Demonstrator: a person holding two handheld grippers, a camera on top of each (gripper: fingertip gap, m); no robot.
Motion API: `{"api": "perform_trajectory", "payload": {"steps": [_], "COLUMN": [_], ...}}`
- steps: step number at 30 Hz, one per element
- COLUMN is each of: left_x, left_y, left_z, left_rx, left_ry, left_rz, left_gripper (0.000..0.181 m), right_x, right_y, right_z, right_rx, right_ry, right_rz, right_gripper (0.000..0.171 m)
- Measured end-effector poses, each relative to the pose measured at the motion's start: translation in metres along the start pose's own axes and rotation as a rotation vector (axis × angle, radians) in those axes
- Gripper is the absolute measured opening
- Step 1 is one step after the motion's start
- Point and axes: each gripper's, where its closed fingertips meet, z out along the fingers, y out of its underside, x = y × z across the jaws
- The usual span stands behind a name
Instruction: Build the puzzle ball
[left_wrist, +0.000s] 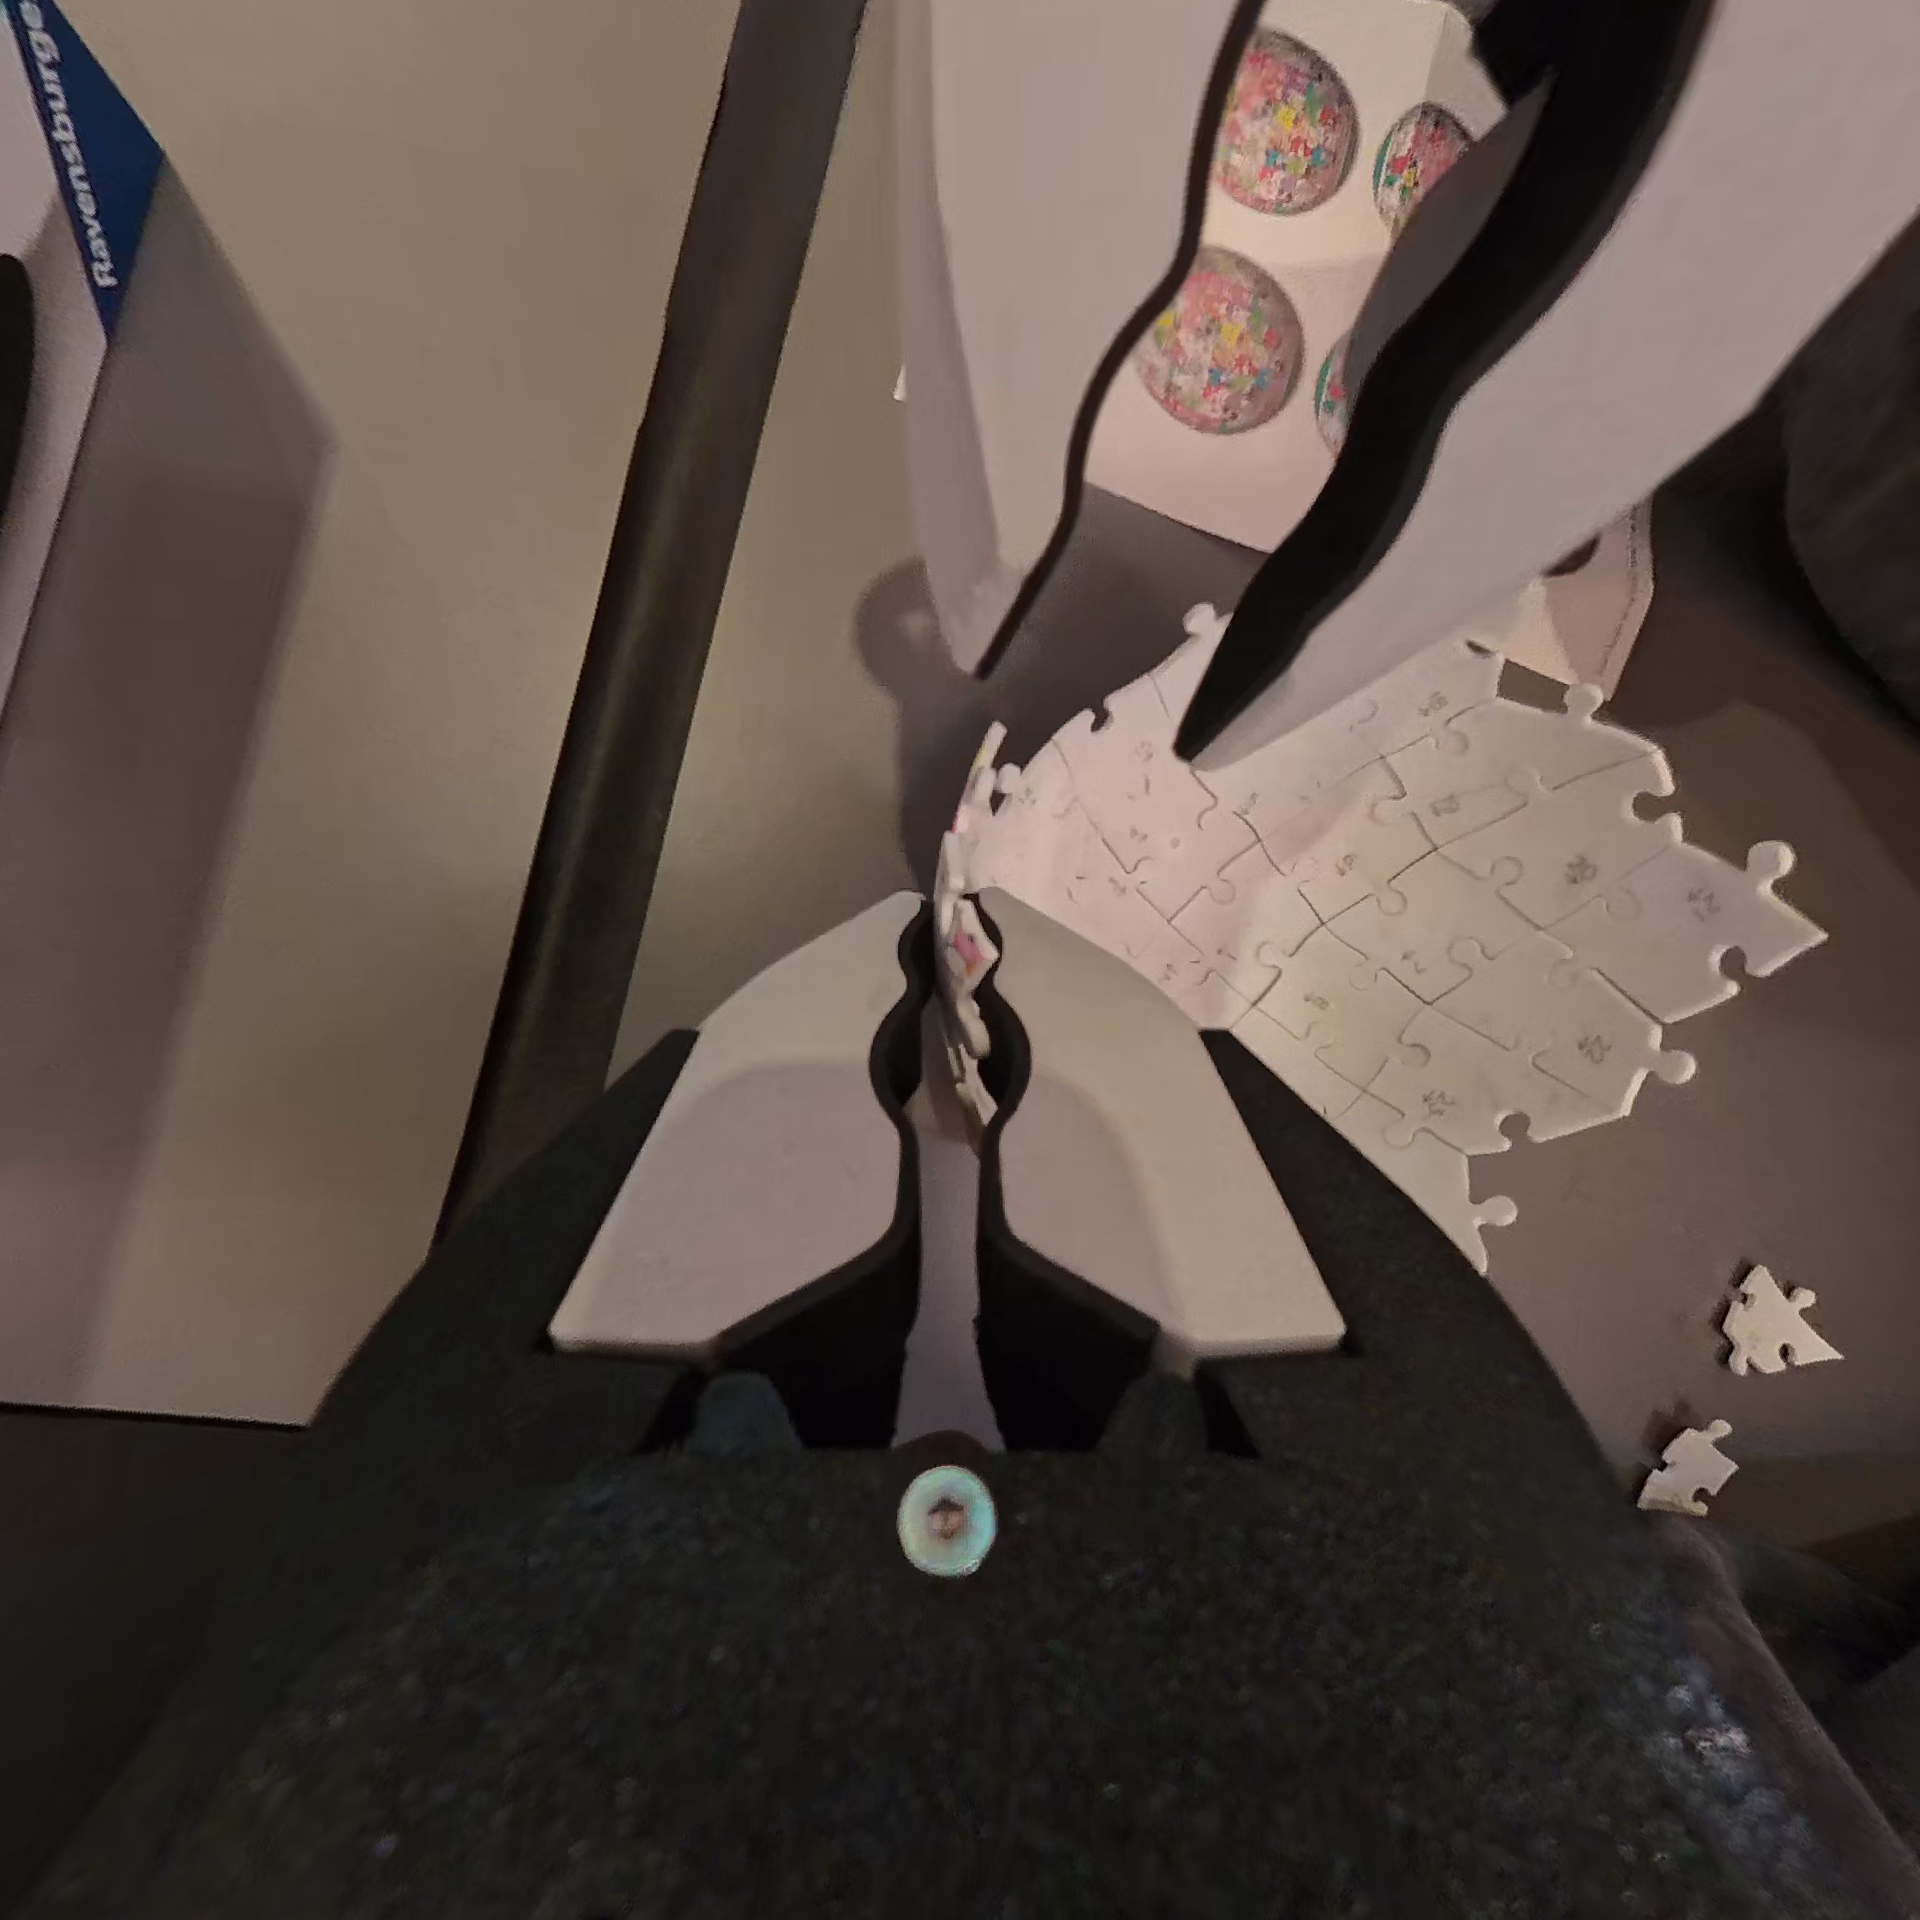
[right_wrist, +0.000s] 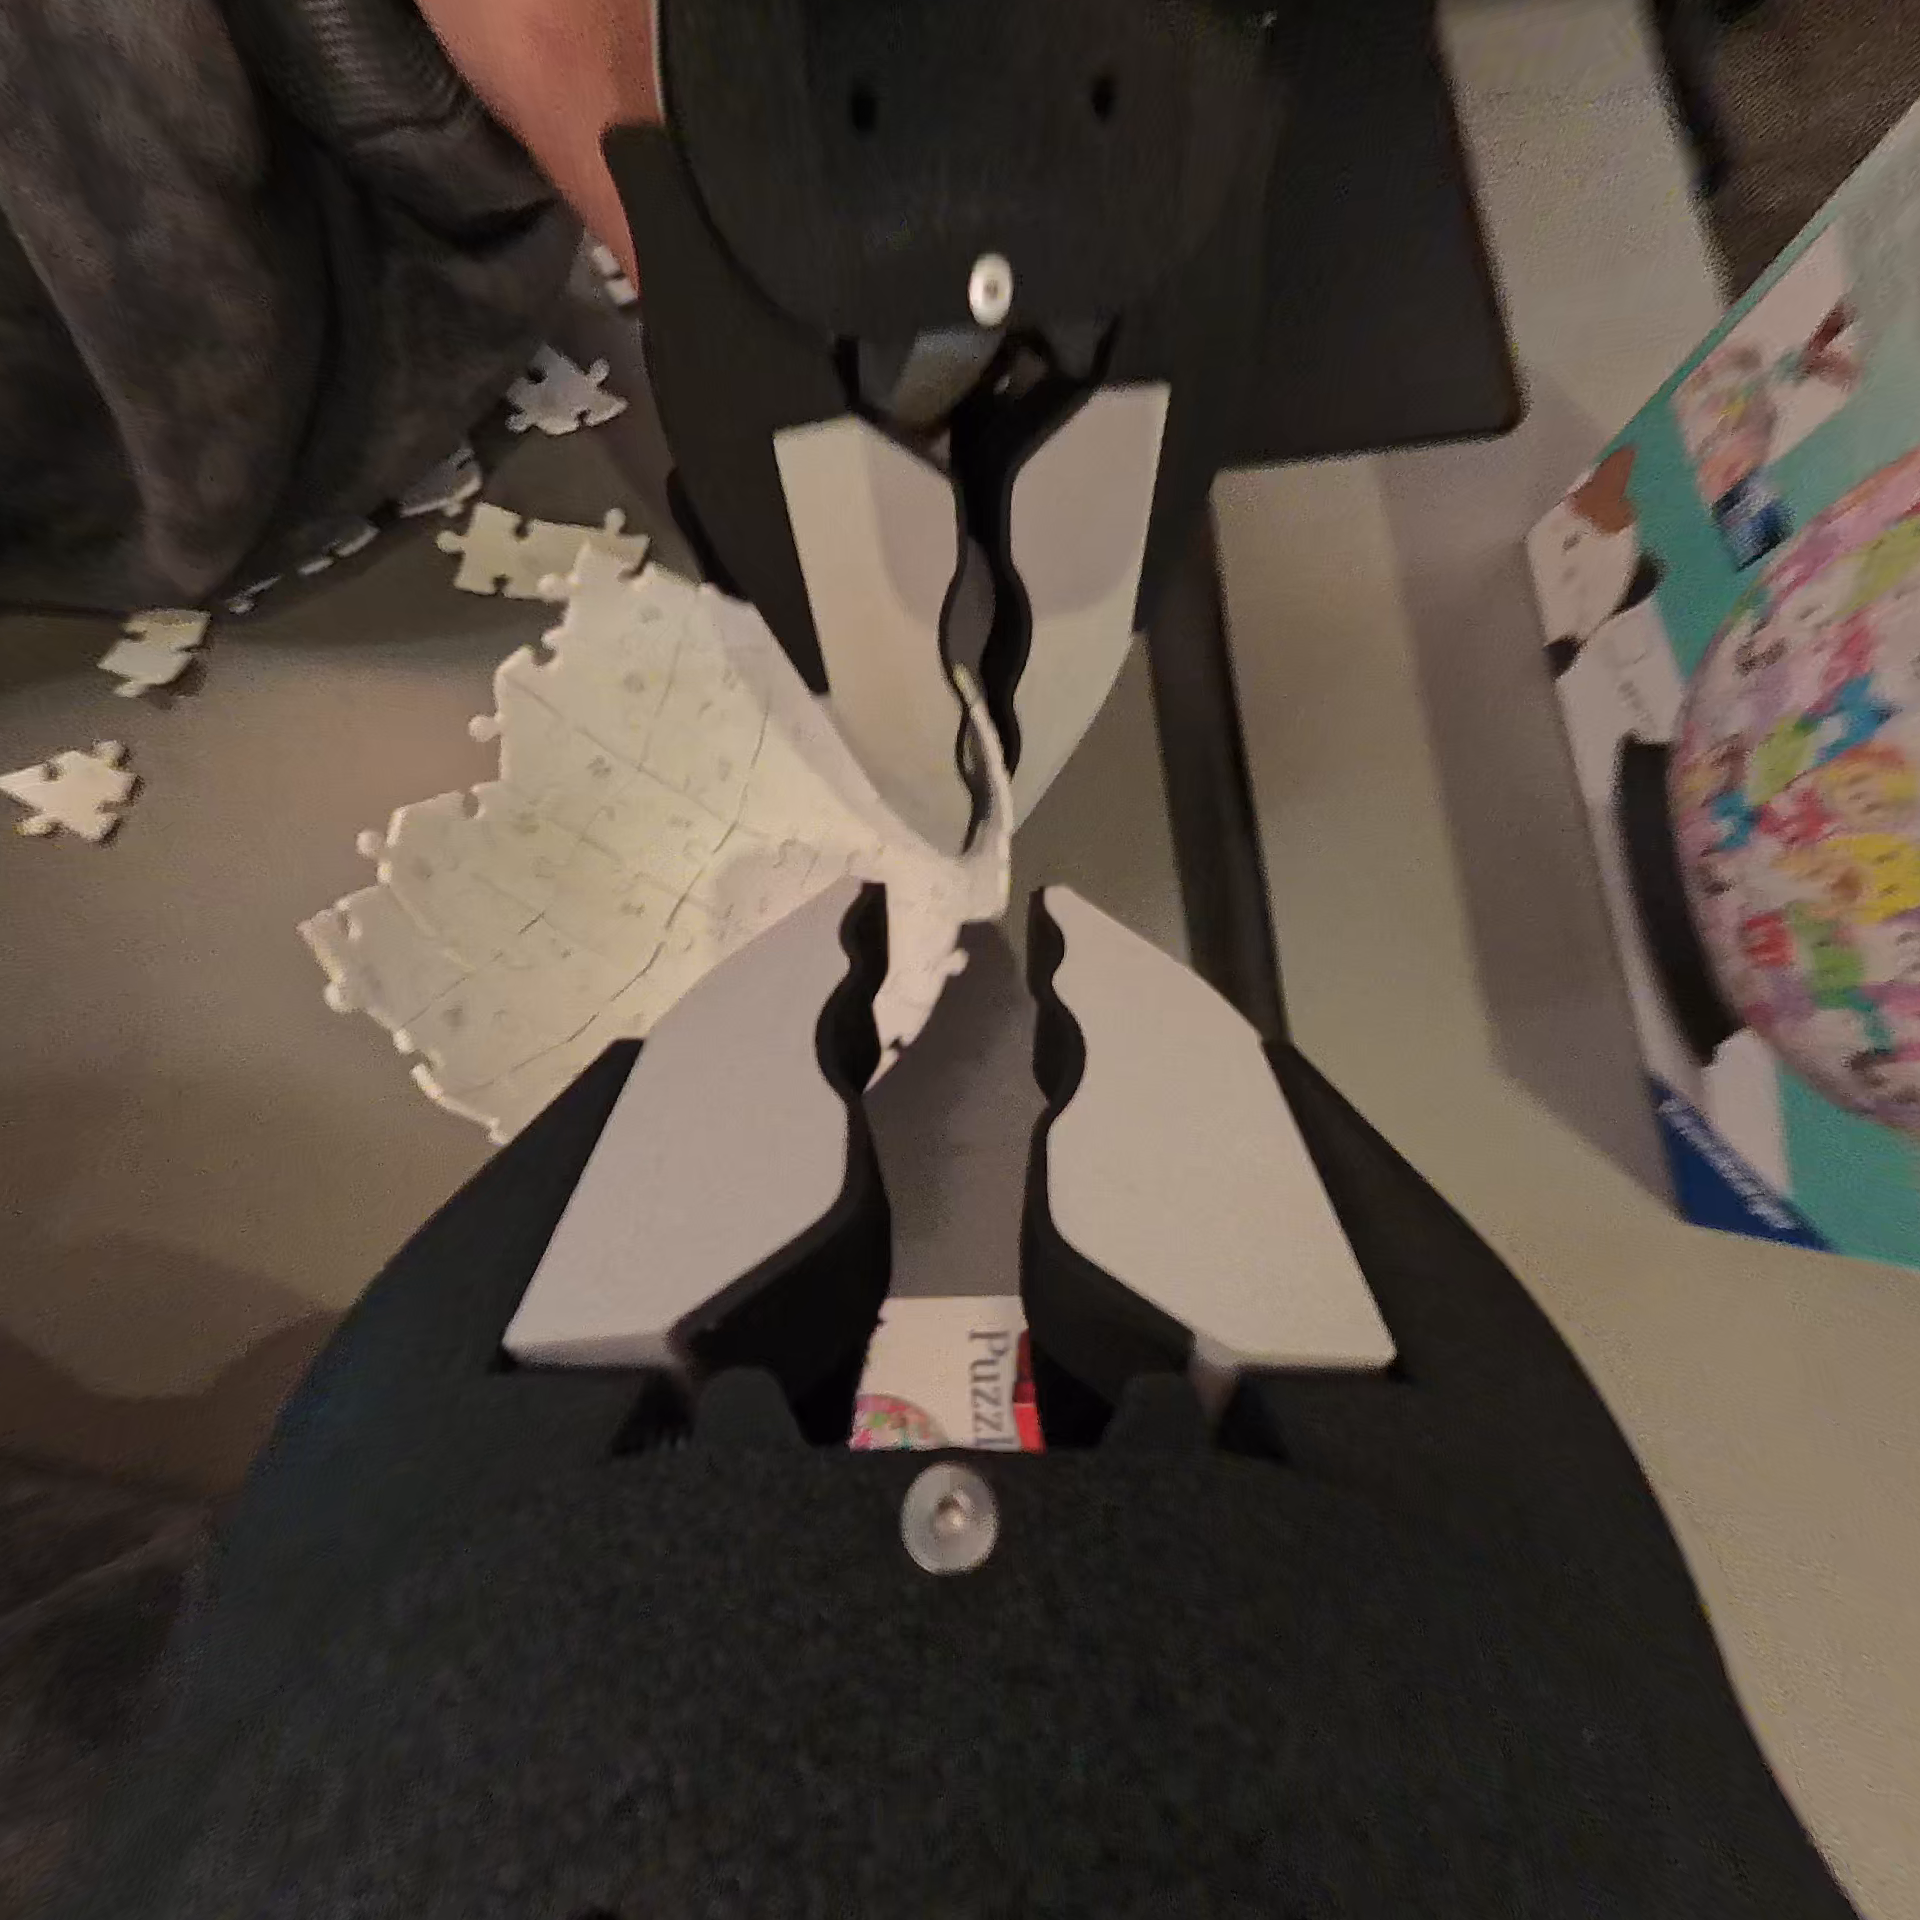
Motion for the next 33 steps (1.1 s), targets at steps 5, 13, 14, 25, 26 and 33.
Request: {"api": "perform_trajectory", "payload": {"steps": [5, 13, 14, 25, 26, 33], "left_x": [0.0, 0.002, 0.003, 0.006, 0.007, 0.004], "left_y": [-0.001, -0.002, -0.002, 0.004, 0.005, 0.006], "left_z": [0.0, 0.0, 0.0, -0.002, -0.001, 0.0], "left_rx": [0.006, 0.019, 0.015, -0.022, -0.027, -0.04], "left_ry": [-0.002, 0.007, 0.006, 0.012, 0.019, 0.028], "left_rz": [0.009, 0.025, 0.026, -0.006, -0.012, -0.042], "left_gripper": [0.004, 0.004, 0.004, 0.016, 0.016, 0.005], "right_x": [0.004, -0.001, -0.003, -0.004, -0.004, -0.004], "right_y": [0.022, 0.026, 0.026, 0.024, 0.024, 0.022], "right_z": [0.024, 0.045, 0.046, 0.048, 0.048, 0.048], "right_rx": [-0.074, -0.073, -0.071, -0.058, -0.061, -0.055], "right_ry": [-0.059, -0.188, -0.212, -0.247, -0.246, -0.246], "right_rz": [0.037, 0.095, 0.1, 0.144, 0.144, 0.149], "right_gripper": [0.023, 0.01, 0.005, 0.003, 0.003, 0.003]}}
